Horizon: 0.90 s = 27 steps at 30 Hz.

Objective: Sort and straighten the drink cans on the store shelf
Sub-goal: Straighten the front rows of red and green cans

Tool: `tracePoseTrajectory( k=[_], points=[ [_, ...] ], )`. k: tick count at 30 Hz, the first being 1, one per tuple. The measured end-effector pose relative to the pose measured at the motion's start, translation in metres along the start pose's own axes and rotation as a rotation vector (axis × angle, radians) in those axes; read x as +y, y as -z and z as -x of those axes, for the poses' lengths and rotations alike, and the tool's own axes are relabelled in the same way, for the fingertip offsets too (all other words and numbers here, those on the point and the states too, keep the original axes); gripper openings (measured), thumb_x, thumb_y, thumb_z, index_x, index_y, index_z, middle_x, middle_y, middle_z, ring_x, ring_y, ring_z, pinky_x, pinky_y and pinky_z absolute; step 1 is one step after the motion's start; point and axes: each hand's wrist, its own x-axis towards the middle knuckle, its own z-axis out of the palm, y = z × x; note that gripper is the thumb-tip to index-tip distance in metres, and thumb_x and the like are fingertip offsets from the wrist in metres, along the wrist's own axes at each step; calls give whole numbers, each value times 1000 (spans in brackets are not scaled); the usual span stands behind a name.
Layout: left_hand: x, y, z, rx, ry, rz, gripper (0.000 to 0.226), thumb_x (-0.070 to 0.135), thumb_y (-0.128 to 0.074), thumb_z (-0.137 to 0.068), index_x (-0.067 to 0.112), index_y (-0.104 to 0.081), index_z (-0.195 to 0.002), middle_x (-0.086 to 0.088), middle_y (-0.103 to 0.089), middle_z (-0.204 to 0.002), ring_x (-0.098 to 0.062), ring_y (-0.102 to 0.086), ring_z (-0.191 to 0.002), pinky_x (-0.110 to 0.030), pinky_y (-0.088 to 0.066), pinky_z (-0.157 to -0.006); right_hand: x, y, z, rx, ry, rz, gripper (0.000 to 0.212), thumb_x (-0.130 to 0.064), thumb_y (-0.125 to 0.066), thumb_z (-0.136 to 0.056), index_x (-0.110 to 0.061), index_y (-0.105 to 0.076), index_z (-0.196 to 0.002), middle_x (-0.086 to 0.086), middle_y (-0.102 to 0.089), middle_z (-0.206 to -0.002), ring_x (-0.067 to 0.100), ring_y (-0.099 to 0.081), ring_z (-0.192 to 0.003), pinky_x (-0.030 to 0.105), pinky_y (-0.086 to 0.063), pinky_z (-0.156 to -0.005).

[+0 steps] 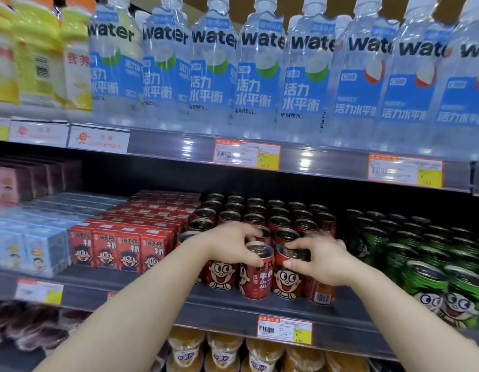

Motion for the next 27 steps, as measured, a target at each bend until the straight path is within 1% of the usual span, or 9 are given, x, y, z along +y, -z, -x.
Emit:
tracePoseTrajectory(
  k=[2, 4, 6, 9, 14, 17, 22, 24, 27],
  points=[
    [-2, -3, -2, 83, -8, -68, 64, 62, -71, -66, 27, -60, -119, 8, -62, -119, -11, -57, -104, -35, -50, -93, 0, 0, 0, -2, -9, -3, 55, -67, -52, -81, -48, -46, -132, -2, -42, -144, 22, -29, -136, 41, -21, -108],
    [-1, -8, -3, 210, 36, -158, 71, 76, -66, -58, 25, -65, -107, 7, -66, -106, -14, -60, -97, -36, -51, -87, 0, -1, -1, 4, -11, -17, 58, -69, -53, -79, -47, -45, -132, -5, -44, -143, 21, -31, -135, 41, -22, -108],
    [-4, -10, -4, 247, 57, -152, 86, 81, -64, -52, 24, -62, -115, 5, -64, -113, -16, -59, -105, -36, -50, -91, 2, -1, -1, 27, -14, -75, 63, -70, -53, -78, -45, -42, -135, -10, -49, -138, 20, -35, -133, 41, -24, -108],
    [-10, -7, -2, 135, 11, -58, 93, 70, -70, -60, 24, -47, -137, 5, -54, -136, -15, -50, -123, -34, -42, -104, 7, -1, 0, 123, -59, -218, 59, -71, -50, -79, -43, -47, -131, -16, -59, -119, 15, -44, -122, 40, -27, -105],
    [-4, -16, -5, 260, 39, -208, 91, 75, -66, -59, 26, -50, -133, 6, -60, -126, -17, -53, -119, -33, -40, -101, 17, -6, -1, 150, -127, -386, 45, -64, -56, -81, -39, -60, -118, -13, -65, -112, 14, -59, -98, 44, -40, -102],
    [-2, -18, -5, 308, 52, -222, 93, 79, -65, -55, 29, -48, -132, 9, -62, -116, -16, -55, -114, -34, -40, -100, 32, -1, 3, 217, -164, -426, 42, -59, -57, -82, -36, -63, -116, -8, -67, -116, 14, -60, -107, 41, -40, -103],
    [4, -17, -5, 304, -26, -232, 99, 90, -54, -48, 38, -46, -132, 9, -54, -130, -18, -42, -128, -37, -32, -108, 59, 11, 17, 89, -228, -424, 60, -54, -70, -76, -29, -56, -129, -7, -60, -120, 11, -57, -106, 23, -44, -90],
    [16, -21, -11, 316, -56, -300, 103, 94, -45, -46, 38, -47, -132, 5, -50, -137, -19, -38, -131, -37, -27, -111, 59, 5, 18, 54, -226, -506, 64, -53, -76, -70, -23, -59, -125, -8, -63, -111, 5, -59, -97, 16, -43, -81],
    [37, -35, -21, 319, -69, -445, 88, 87, -49, -59, 37, -49, -131, 1, -50, -135, -23, -36, -131, -41, -20, -111, 61, 0, 17, 67, -187, -556, 58, -54, -78, -67, -22, -67, -114, -10, -67, -104, 0, -61, -90, 16, -48, -79]
  ],
)
